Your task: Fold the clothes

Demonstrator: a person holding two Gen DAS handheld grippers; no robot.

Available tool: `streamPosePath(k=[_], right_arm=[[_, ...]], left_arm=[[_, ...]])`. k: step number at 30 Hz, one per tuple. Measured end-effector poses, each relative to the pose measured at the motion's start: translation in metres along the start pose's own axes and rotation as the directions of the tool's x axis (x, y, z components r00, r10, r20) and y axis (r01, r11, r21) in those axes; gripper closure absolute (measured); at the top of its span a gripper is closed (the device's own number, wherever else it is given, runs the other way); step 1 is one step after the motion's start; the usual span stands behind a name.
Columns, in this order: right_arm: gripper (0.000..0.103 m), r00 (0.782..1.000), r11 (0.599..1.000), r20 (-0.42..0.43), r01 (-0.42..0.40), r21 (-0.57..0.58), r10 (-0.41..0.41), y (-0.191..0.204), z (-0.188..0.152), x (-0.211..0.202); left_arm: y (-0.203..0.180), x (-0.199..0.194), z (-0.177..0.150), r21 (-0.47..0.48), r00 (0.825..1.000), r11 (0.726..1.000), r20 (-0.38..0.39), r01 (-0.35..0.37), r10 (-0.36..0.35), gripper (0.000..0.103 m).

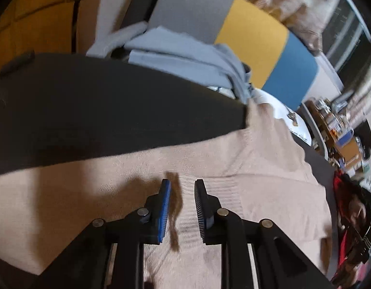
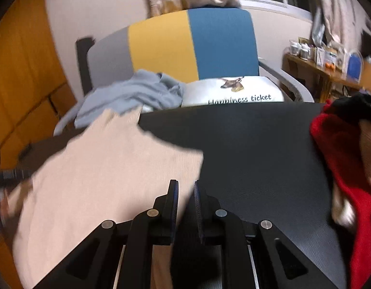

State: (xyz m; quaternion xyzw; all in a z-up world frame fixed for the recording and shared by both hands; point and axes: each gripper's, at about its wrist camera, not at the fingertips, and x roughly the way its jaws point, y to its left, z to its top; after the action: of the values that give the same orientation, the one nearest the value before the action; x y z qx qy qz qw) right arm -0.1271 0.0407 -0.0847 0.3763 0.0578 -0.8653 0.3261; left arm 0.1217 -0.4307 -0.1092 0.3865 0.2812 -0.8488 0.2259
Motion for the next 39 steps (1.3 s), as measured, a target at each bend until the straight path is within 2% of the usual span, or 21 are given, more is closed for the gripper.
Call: streamPosePath(k=[3,5,6,8,10,13,15,16,17,19,21,26,29,32,35,37,39], right_arm=[[0.083,0.996,0.997,-0.094,-0.017,-0.070,0.011,0.012,-0.034,0.001],[0.057,0.991,0.997,-0.133,-0.027,-0.070,0.018,0.019,-0.048,0.010],[0.053,0.991,0.998,-0.135,-0.021,-0.065,0.012,0.024,-0.052,0.015],[0.051,0.992,0.992,-0.105,0.052,-0.115,-0.064,0.035,-0.050,0.023],[0.050,0.989,0.985,-0.068,0.126,-0.120,-0.134,0.035,-0.041,0.029],[0.036,0.959,0.959,-0.044,0.276,-0.067,-0.279,0.018,-0.029,0.036],[0.030,0.950,0.952,-0.068,0.307,0.015,-0.305,-0.003,-0.030,0.035],[0.019,0.951,0.952,-0.075,0.304,0.038,-0.301,-0.010,-0.032,0.033],[0.015,0.951,0.951,-0.083,0.302,0.061,-0.297,-0.016,-0.035,0.030],[0.014,0.952,0.949,-0.096,0.299,0.096,-0.290,-0.027,-0.039,0.026],[0.013,0.952,0.952,-0.093,0.299,0.065,-0.293,-0.022,-0.040,0.024],[0.012,0.950,0.955,-0.095,0.293,-0.043,-0.296,-0.002,-0.038,0.016],[0.012,0.948,0.949,-0.071,0.304,-0.086,-0.310,0.003,-0.038,0.004],[0.012,0.968,0.966,-0.016,0.249,-0.074,-0.251,0.015,-0.026,-0.009],[0.010,0.990,0.988,0.020,0.139,-0.074,-0.138,0.038,-0.003,-0.010],[0.008,1.000,0.996,0.009,0.024,-0.091,-0.023,0.058,0.015,0.002],[0.008,0.999,0.995,-0.023,-0.027,-0.098,0.025,0.072,0.023,0.023]], left_arm=[[-0.017,-0.007,-0.012,0.080,1.000,0.997,0.012,0.004,-0.004,0.082],[-0.030,-0.002,-0.021,0.103,1.000,0.995,-0.015,0.012,-0.011,0.082],[-0.037,0.001,-0.023,0.112,1.000,0.993,-0.021,0.024,-0.022,0.082],[-0.051,0.005,-0.028,0.128,0.999,0.991,-0.028,0.047,-0.044,0.081],[-0.064,0.014,-0.033,0.167,0.999,0.986,-0.046,0.020,-0.012,0.081],[-0.068,0.029,-0.044,0.184,0.997,0.983,-0.065,-0.026,0.039,0.080],[-0.065,0.027,-0.048,0.173,0.997,0.985,-0.066,-0.021,0.033,0.078],[-0.063,0.025,-0.049,0.166,0.997,0.986,-0.066,-0.019,0.030,0.078],[-0.062,0.022,-0.049,0.159,0.997,0.987,-0.066,-0.017,0.027,0.079],[-0.056,0.015,-0.049,0.140,0.998,0.990,-0.054,-0.017,0.025,0.079],[-0.047,0.005,-0.046,0.114,0.999,0.993,-0.028,-0.022,0.025,0.079],[0.001,-0.025,-0.044,-0.032,0.999,0.999,0.039,-0.014,0.015,0.078],[0.011,-0.030,-0.044,-0.025,0.998,0.999,0.042,-0.045,0.046,0.078],[0.004,-0.027,-0.043,0.018,0.998,0.999,0.042,-0.051,0.050,0.078],[-0.015,-0.023,-0.039,0.080,0.998,0.996,0.057,-0.025,0.021,0.078],[-0.027,-0.011,-0.035,0.096,0.999,0.995,0.038,-0.009,0.005,0.078],[-0.031,0.006,-0.036,0.089,1.000,0.996,-0.010,-0.012,0.013,0.077]])
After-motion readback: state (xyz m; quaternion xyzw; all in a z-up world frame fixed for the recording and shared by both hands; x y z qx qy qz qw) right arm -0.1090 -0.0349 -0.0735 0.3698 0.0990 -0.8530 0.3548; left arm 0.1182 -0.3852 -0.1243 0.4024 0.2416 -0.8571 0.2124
